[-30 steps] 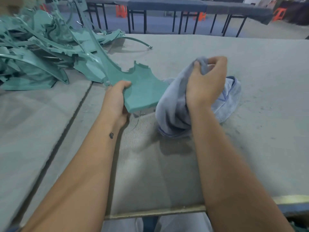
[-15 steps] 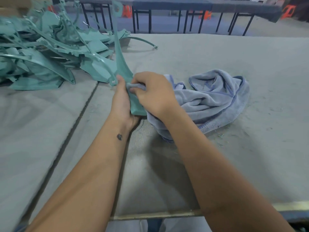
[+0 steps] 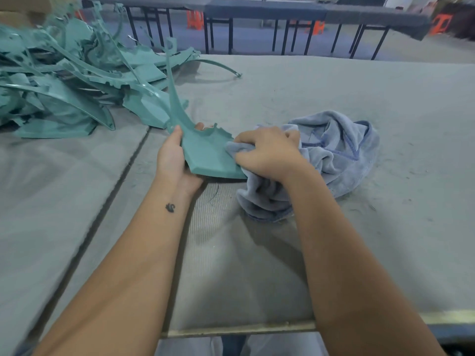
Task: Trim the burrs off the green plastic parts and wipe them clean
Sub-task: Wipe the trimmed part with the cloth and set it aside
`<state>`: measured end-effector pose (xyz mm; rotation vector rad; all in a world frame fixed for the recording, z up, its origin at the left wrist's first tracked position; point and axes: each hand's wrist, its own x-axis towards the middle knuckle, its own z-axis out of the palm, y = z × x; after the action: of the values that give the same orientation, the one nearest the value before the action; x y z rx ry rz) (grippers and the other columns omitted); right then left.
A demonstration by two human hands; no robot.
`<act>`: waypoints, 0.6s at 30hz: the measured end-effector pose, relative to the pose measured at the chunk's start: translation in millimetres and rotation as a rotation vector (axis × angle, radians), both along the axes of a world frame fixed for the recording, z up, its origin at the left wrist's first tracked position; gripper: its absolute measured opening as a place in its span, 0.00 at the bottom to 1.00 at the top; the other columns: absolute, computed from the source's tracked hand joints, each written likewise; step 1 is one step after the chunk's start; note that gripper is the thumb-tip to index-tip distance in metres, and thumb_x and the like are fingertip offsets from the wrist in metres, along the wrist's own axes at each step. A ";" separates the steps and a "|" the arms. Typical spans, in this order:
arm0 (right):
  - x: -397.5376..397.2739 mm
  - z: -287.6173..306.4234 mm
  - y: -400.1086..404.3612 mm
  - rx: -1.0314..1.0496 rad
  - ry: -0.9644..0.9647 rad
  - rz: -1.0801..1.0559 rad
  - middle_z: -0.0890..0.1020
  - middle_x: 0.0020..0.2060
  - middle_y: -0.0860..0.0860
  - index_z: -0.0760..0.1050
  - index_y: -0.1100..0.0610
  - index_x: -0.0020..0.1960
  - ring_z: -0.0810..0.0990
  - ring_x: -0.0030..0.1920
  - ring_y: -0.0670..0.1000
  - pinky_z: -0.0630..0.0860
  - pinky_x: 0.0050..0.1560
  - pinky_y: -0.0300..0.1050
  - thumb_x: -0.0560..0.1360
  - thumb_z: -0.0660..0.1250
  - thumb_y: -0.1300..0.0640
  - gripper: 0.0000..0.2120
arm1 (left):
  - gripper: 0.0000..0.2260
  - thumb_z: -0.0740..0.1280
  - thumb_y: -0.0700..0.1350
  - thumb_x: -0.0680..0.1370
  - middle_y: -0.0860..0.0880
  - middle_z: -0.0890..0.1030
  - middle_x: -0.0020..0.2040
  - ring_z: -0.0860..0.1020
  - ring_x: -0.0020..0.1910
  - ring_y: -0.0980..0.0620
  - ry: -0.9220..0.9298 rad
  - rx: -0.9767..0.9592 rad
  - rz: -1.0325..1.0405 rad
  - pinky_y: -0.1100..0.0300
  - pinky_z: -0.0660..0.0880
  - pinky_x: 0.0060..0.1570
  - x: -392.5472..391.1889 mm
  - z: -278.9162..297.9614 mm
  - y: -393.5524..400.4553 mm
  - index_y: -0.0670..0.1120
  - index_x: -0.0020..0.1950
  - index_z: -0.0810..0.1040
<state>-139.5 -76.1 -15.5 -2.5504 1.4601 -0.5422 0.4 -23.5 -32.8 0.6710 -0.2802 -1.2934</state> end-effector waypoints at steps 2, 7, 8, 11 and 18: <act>-4.9 -0.2 0.8 0.032 -0.014 0.059 0.82 0.43 0.49 0.79 0.50 0.50 0.75 0.50 0.54 0.50 0.41 0.51 0.74 0.58 0.54 0.12 | 0.19 0.51 0.53 0.84 0.43 0.80 0.45 0.79 0.47 0.43 0.015 -0.018 0.008 0.49 0.76 0.55 1.5 0.8 2.9 0.44 0.43 0.73; -6.8 3.1 -2.2 -0.123 -0.023 -0.142 0.81 0.37 0.49 0.75 0.50 0.43 0.75 0.42 0.53 0.51 0.43 0.49 0.70 0.56 0.61 0.11 | 0.16 0.55 0.53 0.83 0.46 0.80 0.36 0.80 0.43 0.44 -0.021 0.091 0.063 0.51 0.78 0.52 7.1 5.5 4.4 0.45 0.43 0.72; -8.1 4.7 -3.3 -0.172 -0.018 -0.230 0.78 0.34 0.49 0.73 0.50 0.42 0.73 0.38 0.54 0.53 0.44 0.50 0.70 0.56 0.61 0.10 | 0.15 0.56 0.53 0.82 0.48 0.78 0.34 0.80 0.42 0.45 -0.049 0.116 0.079 0.51 0.79 0.50 7.4 7.3 3.6 0.44 0.43 0.72; -17.6 9.3 -7.4 -0.271 -0.050 -0.459 0.69 0.31 0.48 0.70 0.46 0.43 0.67 0.39 0.55 0.53 0.45 0.52 0.74 0.57 0.60 0.09 | 0.15 0.57 0.54 0.80 0.49 0.71 0.34 0.80 0.47 0.41 -0.096 0.092 0.076 0.47 0.75 0.58 7.1 11.8 3.1 0.45 0.40 0.70; -39.6 16.4 -11.9 -0.377 -0.290 -0.591 0.69 0.43 0.50 0.77 0.46 0.54 0.73 0.51 0.56 0.57 0.57 0.56 0.78 0.58 0.58 0.12 | 0.15 0.53 0.53 0.77 0.43 0.81 0.39 0.77 0.46 0.40 0.013 -0.081 0.033 0.47 0.68 0.64 22.5 8.6 12.8 0.46 0.38 0.69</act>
<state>-179.1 -88.0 1.0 -2.0980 2.1485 -1.3155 22.9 -10.7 -24.2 0.5963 -0.3085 -1.2480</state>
